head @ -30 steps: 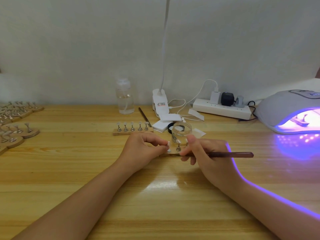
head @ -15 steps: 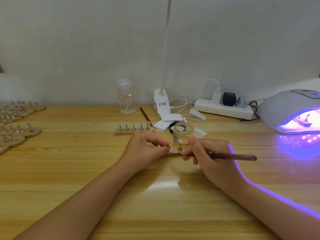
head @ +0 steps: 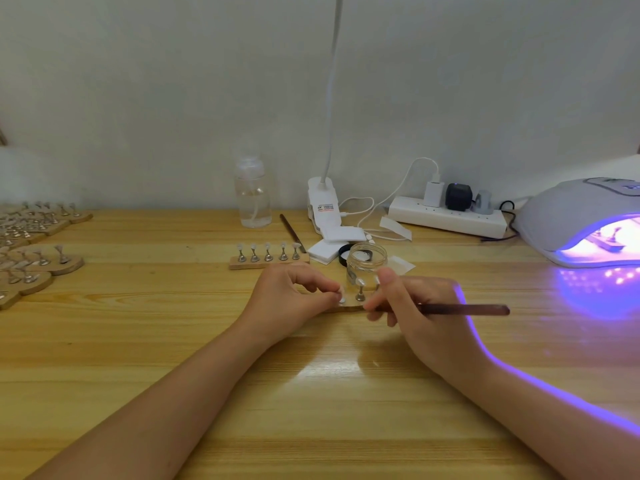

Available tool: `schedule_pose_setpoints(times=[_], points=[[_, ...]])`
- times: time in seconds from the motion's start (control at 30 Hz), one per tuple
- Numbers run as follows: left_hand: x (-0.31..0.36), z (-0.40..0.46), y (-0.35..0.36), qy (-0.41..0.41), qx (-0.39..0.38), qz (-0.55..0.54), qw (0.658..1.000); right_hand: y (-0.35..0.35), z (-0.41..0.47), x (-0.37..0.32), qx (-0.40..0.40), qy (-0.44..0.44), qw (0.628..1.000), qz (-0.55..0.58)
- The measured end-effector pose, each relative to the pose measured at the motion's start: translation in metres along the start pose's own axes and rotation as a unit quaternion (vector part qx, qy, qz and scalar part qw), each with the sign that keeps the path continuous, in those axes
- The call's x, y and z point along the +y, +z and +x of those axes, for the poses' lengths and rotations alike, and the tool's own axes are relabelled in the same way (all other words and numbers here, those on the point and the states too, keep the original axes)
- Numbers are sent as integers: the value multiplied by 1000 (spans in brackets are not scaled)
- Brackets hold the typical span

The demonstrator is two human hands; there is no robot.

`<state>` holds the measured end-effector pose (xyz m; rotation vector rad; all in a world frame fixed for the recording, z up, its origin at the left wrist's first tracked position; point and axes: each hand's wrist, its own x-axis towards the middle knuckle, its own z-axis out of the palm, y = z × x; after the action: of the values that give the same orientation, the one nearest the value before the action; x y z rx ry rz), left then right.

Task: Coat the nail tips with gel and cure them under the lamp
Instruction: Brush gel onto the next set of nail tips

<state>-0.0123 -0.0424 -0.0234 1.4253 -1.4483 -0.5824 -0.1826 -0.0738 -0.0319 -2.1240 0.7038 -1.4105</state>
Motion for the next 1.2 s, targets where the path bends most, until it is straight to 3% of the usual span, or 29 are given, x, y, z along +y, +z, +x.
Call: schedule_pose_setpoints(times=[0.13, 0.27, 0.4, 0.53, 0.67, 0.8, 1.0, 1.2], points=[[-1, 1, 0, 3, 0, 0, 1000, 0, 2, -2, 9, -31, 999, -33], [-2, 1, 1, 2, 5, 0, 1000, 0, -1, 0, 2, 14, 1000, 25], [-2, 1, 1, 1, 3, 2, 1000, 0, 2, -1, 7, -29, 999, -28], [-2, 1, 1, 1, 3, -1, 1000, 0, 0, 0, -2, 21, 1000, 22], [-2, 1, 1, 1, -3, 1, 1000, 0, 2, -3, 2, -17, 1000, -25], [-2, 1, 1, 2, 1, 5, 1000, 1, -1, -2, -3, 47, 998, 40], [-1, 3, 1, 2, -27, 9, 1000, -1, 2, -4, 55, 57, 991, 108], [-2, 10, 5, -12, -37, 29, 999, -2, 4, -4, 65, 72, 989, 115]])
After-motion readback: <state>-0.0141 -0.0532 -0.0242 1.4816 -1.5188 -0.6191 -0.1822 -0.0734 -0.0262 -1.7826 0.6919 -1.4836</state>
